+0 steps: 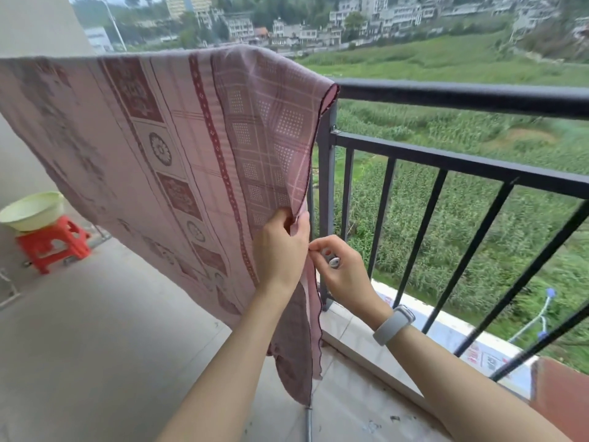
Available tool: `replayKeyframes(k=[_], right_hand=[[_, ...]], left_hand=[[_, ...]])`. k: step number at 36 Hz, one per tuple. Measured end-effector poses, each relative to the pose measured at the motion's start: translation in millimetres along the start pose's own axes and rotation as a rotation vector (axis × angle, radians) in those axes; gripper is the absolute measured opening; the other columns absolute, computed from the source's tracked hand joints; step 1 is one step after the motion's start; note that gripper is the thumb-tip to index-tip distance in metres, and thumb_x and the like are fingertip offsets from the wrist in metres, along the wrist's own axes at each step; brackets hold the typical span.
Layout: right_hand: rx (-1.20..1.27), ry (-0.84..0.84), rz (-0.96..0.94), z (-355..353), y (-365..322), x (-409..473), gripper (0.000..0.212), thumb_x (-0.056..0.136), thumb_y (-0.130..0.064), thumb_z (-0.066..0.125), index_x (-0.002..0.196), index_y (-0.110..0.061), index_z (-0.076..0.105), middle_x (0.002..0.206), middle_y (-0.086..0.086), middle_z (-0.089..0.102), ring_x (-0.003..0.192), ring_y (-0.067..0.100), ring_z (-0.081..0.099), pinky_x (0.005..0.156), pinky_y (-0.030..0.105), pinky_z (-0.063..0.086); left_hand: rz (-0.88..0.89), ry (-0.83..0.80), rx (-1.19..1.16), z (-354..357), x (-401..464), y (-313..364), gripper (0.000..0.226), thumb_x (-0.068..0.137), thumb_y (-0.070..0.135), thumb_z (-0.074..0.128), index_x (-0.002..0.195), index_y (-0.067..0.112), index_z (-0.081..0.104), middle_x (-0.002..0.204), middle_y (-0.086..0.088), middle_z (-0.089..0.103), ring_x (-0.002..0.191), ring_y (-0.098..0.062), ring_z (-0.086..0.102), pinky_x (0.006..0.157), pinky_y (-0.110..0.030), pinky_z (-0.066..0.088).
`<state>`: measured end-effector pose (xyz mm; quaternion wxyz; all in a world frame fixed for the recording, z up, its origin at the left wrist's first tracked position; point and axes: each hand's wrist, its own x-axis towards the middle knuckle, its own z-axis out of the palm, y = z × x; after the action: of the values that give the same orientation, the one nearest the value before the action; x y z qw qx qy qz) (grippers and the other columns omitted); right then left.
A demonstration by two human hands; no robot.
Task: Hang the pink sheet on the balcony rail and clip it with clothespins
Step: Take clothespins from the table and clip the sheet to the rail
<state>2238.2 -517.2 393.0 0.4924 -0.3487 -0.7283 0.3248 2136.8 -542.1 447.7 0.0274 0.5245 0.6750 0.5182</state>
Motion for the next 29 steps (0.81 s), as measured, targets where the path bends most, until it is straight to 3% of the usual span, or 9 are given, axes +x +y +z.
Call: replayKeyframes(k=[6, 10, 14, 17, 20, 23, 25, 27, 29], right_hand=[[-0.001, 0.002, 0.074, -9.9, -0.4, 1.0, 0.008, 0.088, -0.003, 0.056, 0.090, -0.005, 0.063, 0.077, -0.016, 0.054, 0.068, -0.010, 0.051, 0.062, 0.005, 0.036], [0.001, 0.001, 0.087, -11.0, -1.9, 1.2, 0.008, 0.089, -0.003, 0.053, 0.090, -0.005, 0.061, 0.077, -0.013, 0.052, 0.064, -0.008, 0.050, 0.059, 0.007, 0.036], [0.153, 0.119, 0.240, -15.9, 4.5, 2.9, 0.011, 0.090, -0.003, 0.050, 0.086, -0.007, 0.059, 0.058, -0.012, 0.048, 0.039, 0.001, 0.037, 0.042, 0.009, 0.027], [0.206, 0.159, 0.303, -19.3, 8.2, 6.8, 0.015, 0.090, -0.004, 0.048, 0.081, -0.012, 0.057, 0.042, -0.015, 0.044, 0.038, 0.003, 0.028, 0.041, 0.017, 0.023], [0.282, 0.153, 0.354, -14.9, 7.9, 4.1, 0.018, 0.090, -0.004, 0.048, 0.078, -0.015, 0.056, 0.046, -0.005, 0.038, 0.042, 0.011, 0.027, 0.043, 0.023, 0.021], [0.312, 0.104, 0.341, -4.7, 4.4, -3.4, 0.018, 0.089, -0.002, 0.049, 0.078, -0.015, 0.056, 0.046, -0.008, 0.042, 0.045, 0.015, 0.031, 0.043, 0.023, 0.023], [0.329, 0.092, 0.319, -0.9, 0.8, -4.9, 0.016, 0.089, -0.001, 0.049, 0.079, -0.011, 0.057, 0.044, -0.014, 0.045, 0.044, 0.013, 0.034, 0.041, 0.020, 0.026], [0.326, 0.082, 0.291, -2.0, -1.3, -4.6, 0.013, 0.090, 0.001, 0.049, 0.081, -0.006, 0.057, 0.045, -0.017, 0.048, 0.041, 0.003, 0.035, 0.042, 0.013, 0.028], [0.269, 0.063, 0.241, -4.4, -2.8, -4.4, 0.014, 0.090, 0.000, 0.049, 0.081, -0.006, 0.057, 0.052, -0.017, 0.050, 0.038, 0.001, 0.036, 0.042, 0.008, 0.026]], left_hand=[[-0.026, -0.001, 0.010, 9.2, 2.5, 1.7, 0.048, 0.088, 0.021, 0.053, 0.047, 0.022, 0.029, 0.043, 0.007, 0.035, 0.042, -0.008, 0.033, 0.047, -0.027, 0.017], [0.010, 0.029, -0.118, 5.0, 0.1, 6.6, 0.038, 0.090, 0.022, 0.054, 0.056, 0.025, 0.037, 0.048, 0.008, 0.042, 0.045, -0.006, 0.043, 0.046, -0.019, 0.028], [0.074, 0.176, -0.224, -7.2, -2.7, 4.7, 0.015, 0.090, 0.016, 0.055, 0.076, 0.015, 0.050, 0.058, 0.015, 0.050, 0.054, 0.003, 0.050, 0.049, -0.008, 0.034], [0.134, 0.330, -0.196, -18.7, 5.1, 1.6, 0.010, 0.087, 0.010, 0.055, 0.078, 0.006, 0.057, 0.060, 0.012, 0.046, 0.056, 0.007, 0.047, 0.052, -0.006, 0.033], [0.206, 0.415, -0.132, -23.7, 12.5, 6.4, 0.018, 0.088, 0.012, 0.053, 0.073, 0.005, 0.058, 0.064, 0.005, 0.044, 0.055, 0.000, 0.040, 0.053, -0.011, 0.029], [0.291, 0.160, -0.022, -11.3, 15.2, 18.5, 0.024, 0.094, 0.019, 0.048, 0.076, 0.009, 0.061, 0.064, 0.005, 0.048, 0.054, -0.006, 0.044, 0.053, -0.012, 0.030], [0.236, -0.074, -0.031, -1.0, 18.6, 24.4, 0.026, 0.096, 0.027, 0.043, 0.106, 0.015, 0.064, 0.092, 0.000, 0.067, 0.083, -0.017, 0.061, 0.072, -0.018, 0.044], [0.171, -0.138, -0.098, 2.1, 23.3, 27.6, 0.035, 0.095, 0.030, 0.045, 0.125, 0.016, 0.054, 0.118, 0.000, 0.063, 0.106, -0.014, 0.057, 0.091, -0.022, 0.043], [0.139, -0.100, -0.155, 0.9, 26.3, 26.8, 0.027, 0.090, 0.032, 0.054, 0.112, 0.017, 0.058, 0.102, 0.006, 0.066, 0.093, -0.007, 0.059, 0.082, -0.020, 0.045]])
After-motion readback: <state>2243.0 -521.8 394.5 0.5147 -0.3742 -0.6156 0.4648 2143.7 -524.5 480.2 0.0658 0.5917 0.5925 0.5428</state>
